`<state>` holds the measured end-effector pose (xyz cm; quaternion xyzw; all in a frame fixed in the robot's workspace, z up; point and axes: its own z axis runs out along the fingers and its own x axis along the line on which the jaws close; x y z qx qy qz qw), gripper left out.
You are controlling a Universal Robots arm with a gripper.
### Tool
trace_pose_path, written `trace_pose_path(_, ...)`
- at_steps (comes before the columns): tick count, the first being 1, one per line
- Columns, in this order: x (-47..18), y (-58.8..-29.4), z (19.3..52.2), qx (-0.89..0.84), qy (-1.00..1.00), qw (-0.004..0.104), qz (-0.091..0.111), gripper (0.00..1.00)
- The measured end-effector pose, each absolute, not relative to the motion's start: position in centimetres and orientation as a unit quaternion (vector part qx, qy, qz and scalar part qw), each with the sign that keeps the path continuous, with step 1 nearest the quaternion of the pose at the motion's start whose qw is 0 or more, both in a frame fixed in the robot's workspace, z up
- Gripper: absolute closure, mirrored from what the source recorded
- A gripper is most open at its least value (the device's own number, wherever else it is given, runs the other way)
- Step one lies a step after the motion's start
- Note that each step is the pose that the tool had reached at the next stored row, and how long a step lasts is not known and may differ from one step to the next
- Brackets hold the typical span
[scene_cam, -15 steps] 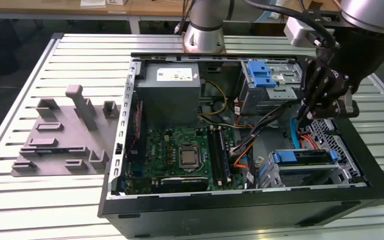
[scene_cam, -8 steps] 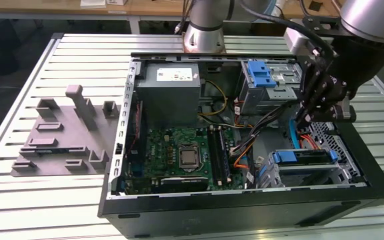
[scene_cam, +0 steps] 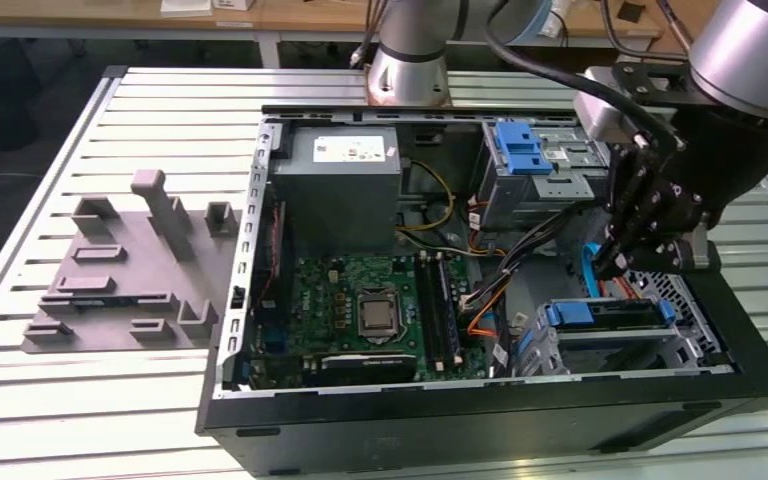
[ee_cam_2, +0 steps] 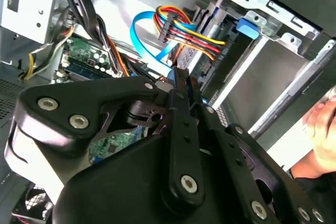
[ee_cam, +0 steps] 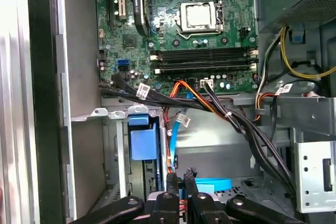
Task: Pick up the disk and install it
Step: 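Insert the second disk wire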
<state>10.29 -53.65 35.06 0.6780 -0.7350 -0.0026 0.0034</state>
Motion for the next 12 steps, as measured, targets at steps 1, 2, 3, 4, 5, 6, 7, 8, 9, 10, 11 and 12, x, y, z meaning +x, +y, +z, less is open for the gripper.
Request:
trace_pose_path(1, 10.3, -53.7, 35.1, 0.678, -0.735, 0.003, -0.003, 0.84)
trace_pose_path(2, 10.3, -53.7, 35.1, 0.678, -0.735, 0.003, -0.003, 0.84)
trace_pose_path(3, 10.3, -53.7, 35.0, 0.678, -0.735, 0.003, -0.003, 0.84)
trace_pose_path(4, 10.3, -53.7, 35.0, 0.678, -0.735, 0.0, -0.006, 0.84)
trace_pose_path(5, 10.3, -53.7, 35.0, 0.678, -0.735, -0.006, -0.012, 0.84)
trace_pose_path(6, 10.3, -53.7, 35.0, 0.678, -0.735, -0.011, -0.019, 0.84)
trace_pose_path(7, 10.3, -53.8, 35.0, 0.678, -0.735, -0.015, -0.023, 0.84)
trace_pose_path(8, 10.3, -53.9, 34.9, 0.678, -0.735, -0.016, -0.024, 0.84)
trace_pose_path(9, 10.3, -54.1, 34.8, 0.678, -0.735, -0.017, -0.025, 0.84)
trace_pose_path(10, 10.3, -54.3, 34.8, 0.678, -0.735, -0.017, -0.025, 0.84)
trace_pose_path(11, 10.3, -54.6, 34.7, 0.678, -0.735, -0.017, -0.025, 0.84)
trace_pose_path(12, 10.3, -54.9, 34.6, 0.678, -0.735, -0.017, -0.025, 0.84)
